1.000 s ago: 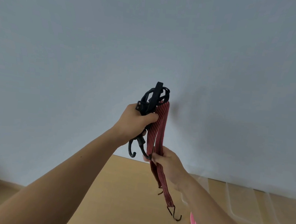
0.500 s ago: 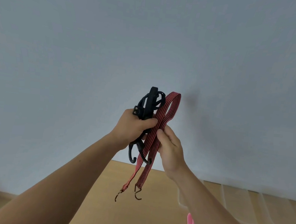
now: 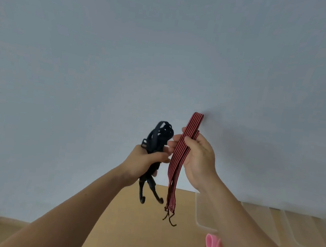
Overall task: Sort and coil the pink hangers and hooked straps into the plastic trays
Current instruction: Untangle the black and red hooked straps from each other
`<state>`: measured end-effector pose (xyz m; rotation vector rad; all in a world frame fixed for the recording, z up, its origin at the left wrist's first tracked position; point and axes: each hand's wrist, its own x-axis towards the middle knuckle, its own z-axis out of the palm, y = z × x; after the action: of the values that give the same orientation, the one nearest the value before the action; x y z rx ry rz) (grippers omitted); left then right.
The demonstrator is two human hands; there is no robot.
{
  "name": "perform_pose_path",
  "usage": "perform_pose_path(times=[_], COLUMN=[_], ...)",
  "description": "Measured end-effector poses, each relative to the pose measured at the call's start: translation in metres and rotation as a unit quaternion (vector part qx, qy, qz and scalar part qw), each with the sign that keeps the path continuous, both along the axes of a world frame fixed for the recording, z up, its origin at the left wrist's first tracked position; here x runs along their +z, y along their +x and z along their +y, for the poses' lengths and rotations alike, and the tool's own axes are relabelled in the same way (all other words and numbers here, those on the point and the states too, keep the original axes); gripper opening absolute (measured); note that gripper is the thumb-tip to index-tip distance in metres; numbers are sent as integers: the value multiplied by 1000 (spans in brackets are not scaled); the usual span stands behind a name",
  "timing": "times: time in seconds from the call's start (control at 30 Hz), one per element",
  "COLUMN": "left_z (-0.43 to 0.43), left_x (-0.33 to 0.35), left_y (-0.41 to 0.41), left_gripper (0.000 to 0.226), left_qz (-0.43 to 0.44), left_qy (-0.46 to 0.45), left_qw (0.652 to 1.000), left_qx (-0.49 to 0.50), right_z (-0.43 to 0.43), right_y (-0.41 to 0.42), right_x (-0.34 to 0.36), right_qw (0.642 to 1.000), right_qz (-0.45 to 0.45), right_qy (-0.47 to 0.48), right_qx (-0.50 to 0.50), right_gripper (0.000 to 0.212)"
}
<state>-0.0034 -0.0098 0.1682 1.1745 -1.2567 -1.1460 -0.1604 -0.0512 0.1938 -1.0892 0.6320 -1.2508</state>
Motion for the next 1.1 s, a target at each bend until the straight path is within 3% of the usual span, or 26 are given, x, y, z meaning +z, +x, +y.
perform_pose_path(times=[0.2, 0.37, 0.53, 0.63, 0.73, 0.8, 0.83, 0.87, 0.9, 1.0, 1.1], left_z=[1, -8, -16, -16, -19, -17, -15, -13, -11, -2, 9], left_x=[-2, 6, 10, 17, 27, 31, 32, 33, 34, 36, 39], left_y=[-15, -20, -38, -62, -91, -114, -127, -140, -154, -199, -243], left_gripper=[12, 8, 32, 30, 25, 23, 23, 24, 26, 24, 13], left_qz=[6, -64, -96, -74, -47, -42, -41, -38, -31, 4, 43], left_qy=[9, 8, -2, -32, -58, -58, -58, -57, -56, -50, -33], left_qw=[995, 986, 970, 968, 969, 966, 963, 961, 960, 961, 966], left_qx=[-104, -155, -223, -239, -234, -250, -259, -267, -271, -273, -254], right_z=[-2, -2, 3, 12, 26, 37, 42, 46, 51, 74, 103], right_y=[-6, -24, -59, -90, -124, -146, -155, -165, -174, -199, -229], right_x=[10, 12, 10, -1, -15, -26, -32, -36, -39, -43, -52], right_qw=[999, 997, 982, 951, 854, 785, 769, 776, 806, 940, 970], right_qz=[-33, -57, -66, 110, 371, 449, 449, 425, 378, 174, 139], right_qy=[28, 27, 39, 58, 73, 58, 32, -2, -34, -34, -35], right_qx=[-12, -49, -171, -283, -357, -424, -454, -466, -454, -292, -197], right_gripper=[25, 23, 18, 15, 38, 39, 36, 31, 25, 38, 50])
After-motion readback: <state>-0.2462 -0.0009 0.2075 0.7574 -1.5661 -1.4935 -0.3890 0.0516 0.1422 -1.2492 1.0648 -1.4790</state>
